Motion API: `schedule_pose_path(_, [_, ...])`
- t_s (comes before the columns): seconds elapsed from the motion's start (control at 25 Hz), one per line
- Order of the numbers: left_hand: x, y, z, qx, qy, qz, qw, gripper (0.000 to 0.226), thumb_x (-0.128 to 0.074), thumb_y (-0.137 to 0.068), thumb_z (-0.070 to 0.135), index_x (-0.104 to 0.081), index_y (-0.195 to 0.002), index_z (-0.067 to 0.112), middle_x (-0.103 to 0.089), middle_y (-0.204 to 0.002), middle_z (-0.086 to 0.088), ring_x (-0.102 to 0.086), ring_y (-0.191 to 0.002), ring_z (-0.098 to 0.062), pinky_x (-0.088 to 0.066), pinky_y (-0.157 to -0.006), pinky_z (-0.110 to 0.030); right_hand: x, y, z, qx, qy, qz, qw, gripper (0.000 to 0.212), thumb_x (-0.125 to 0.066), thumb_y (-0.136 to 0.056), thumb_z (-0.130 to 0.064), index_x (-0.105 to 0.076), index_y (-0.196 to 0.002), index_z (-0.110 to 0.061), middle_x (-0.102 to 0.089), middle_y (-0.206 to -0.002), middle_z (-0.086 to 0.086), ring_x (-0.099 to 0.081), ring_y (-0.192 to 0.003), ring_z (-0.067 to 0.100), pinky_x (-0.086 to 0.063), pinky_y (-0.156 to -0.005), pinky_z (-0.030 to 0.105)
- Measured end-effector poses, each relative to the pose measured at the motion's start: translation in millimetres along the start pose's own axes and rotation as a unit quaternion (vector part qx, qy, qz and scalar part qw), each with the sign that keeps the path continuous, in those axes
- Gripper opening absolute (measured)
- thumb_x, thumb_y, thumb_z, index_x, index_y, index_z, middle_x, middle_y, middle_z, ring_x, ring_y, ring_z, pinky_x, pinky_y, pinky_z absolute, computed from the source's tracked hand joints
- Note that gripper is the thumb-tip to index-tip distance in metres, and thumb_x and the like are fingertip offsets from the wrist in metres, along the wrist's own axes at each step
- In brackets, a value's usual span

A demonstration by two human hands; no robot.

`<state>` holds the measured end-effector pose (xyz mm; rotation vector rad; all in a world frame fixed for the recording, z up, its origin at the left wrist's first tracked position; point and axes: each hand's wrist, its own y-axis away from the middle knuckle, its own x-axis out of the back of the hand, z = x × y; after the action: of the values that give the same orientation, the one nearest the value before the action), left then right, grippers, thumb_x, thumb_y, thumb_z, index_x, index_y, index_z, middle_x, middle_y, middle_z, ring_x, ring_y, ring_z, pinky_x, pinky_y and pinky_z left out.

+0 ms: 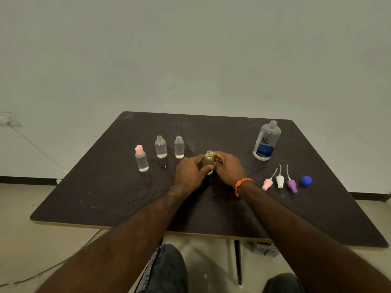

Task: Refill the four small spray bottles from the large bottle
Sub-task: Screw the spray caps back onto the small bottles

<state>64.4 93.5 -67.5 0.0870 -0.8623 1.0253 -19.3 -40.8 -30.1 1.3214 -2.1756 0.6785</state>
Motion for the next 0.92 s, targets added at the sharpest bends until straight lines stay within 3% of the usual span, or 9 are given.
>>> schedule_pose_path(0.2, [-6.2,26.1,22.6,-0.039,0.014,-0.048,0.998,0.04,-0.073,-0.083,0.054,-0.076,-0.114,0.029,-0.079,-0.098,0.012,-0.071,-0.089,-0.004,-0.059,-0.086,-0.039,23.5,46.2,10.0,0.003,0.026,-0.017,1.0,0.046,-0.054,-0.09,-0.002,-0.063,-0.132,-0.02,-0.07,-0.124,0.001,-0.063,-0.116,0.016,-0.048,-0.104,0.034])
schedule_pose_path(0.28, [-9.1,32.3,28.1,-0.035,0.005,-0.042,0.998,0.045,-0.066,-0.081,0.061,-0.075,-0.113,0.03,-0.078,-0.096,0.013,-0.071,-0.088,-0.004,-0.059,-0.084,-0.039,41.3,53.7,16.5,0.008,0.122,-0.012,0.992,0.047,-0.056,-0.09,-0.007,-0.061,-0.134,-0.023,-0.067,-0.128,0.002,-0.058,-0.121,0.022,-0.046,-0.106,0.041])
schedule_pose_path(0.32, [-9.8,33.7,29.6,-0.032,-0.003,-0.04,0.999,0.051,-0.061,-0.079,0.066,-0.075,-0.112,0.031,-0.078,-0.096,0.013,-0.072,-0.088,-0.005,-0.059,-0.083,-0.039,54.0,56.0,20.0,0.009,0.215,-0.008,0.976,0.045,-0.057,-0.091,-0.011,-0.062,-0.133,-0.028,-0.066,-0.128,0.0,-0.054,-0.123,0.025,-0.044,-0.105,0.044])
schedule_pose_path(0.44, [-8.1,30.8,28.4,-0.018,-0.022,-0.048,0.998,0.061,-0.054,-0.074,0.074,-0.075,-0.111,0.03,-0.078,-0.093,0.012,-0.072,-0.086,-0.008,-0.059,-0.082,-0.041,93.0,61.5,28.6,-0.006,0.482,-0.045,0.875,0.034,-0.06,-0.095,-0.027,-0.063,-0.128,-0.033,-0.062,-0.126,0.003,-0.042,-0.125,0.026,-0.035,-0.101,0.048])
schedule_pose_path(0.56, [-8.6,29.2,25.8,-0.019,-0.027,-0.046,0.998,0.065,-0.051,-0.073,0.077,-0.075,-0.108,0.027,-0.078,-0.09,0.01,-0.072,-0.084,-0.01,-0.059,-0.08,-0.042,105.6,63.4,44.0,0.006,0.559,-0.099,0.823,0.027,-0.061,-0.095,-0.031,-0.064,-0.122,-0.029,-0.064,-0.123,0.002,-0.04,-0.125,0.025,-0.033,-0.099,0.047])
schedule_pose_path(0.8, [-9.7,29.3,23.9,-0.023,-0.037,-0.039,0.998,0.052,-0.059,-0.079,0.067,-0.076,-0.11,0.028,-0.077,-0.089,0.01,-0.071,-0.083,-0.011,-0.059,-0.08,-0.042,100.1,52.8,52.6,0.059,0.535,-0.079,0.839,0.022,-0.06,-0.095,-0.031,-0.062,-0.117,-0.029,-0.066,-0.121,-0.002,-0.045,-0.118,0.021,-0.037,-0.097,0.043])
schedule_pose_path(0.92, [-10.7,29.6,21.1,-0.031,-0.031,-0.043,0.998,0.053,-0.062,-0.082,0.064,-0.074,-0.119,0.027,-0.079,-0.098,0.008,-0.072,-0.09,-0.012,-0.06,-0.084,-0.043,96.5,53.1,23.8,0.111,0.324,0.078,0.937,0.023,-0.059,-0.097,-0.037,-0.067,-0.115,-0.023,-0.069,-0.115,-0.002,-0.059,-0.108,0.016,-0.047,-0.094,0.034])
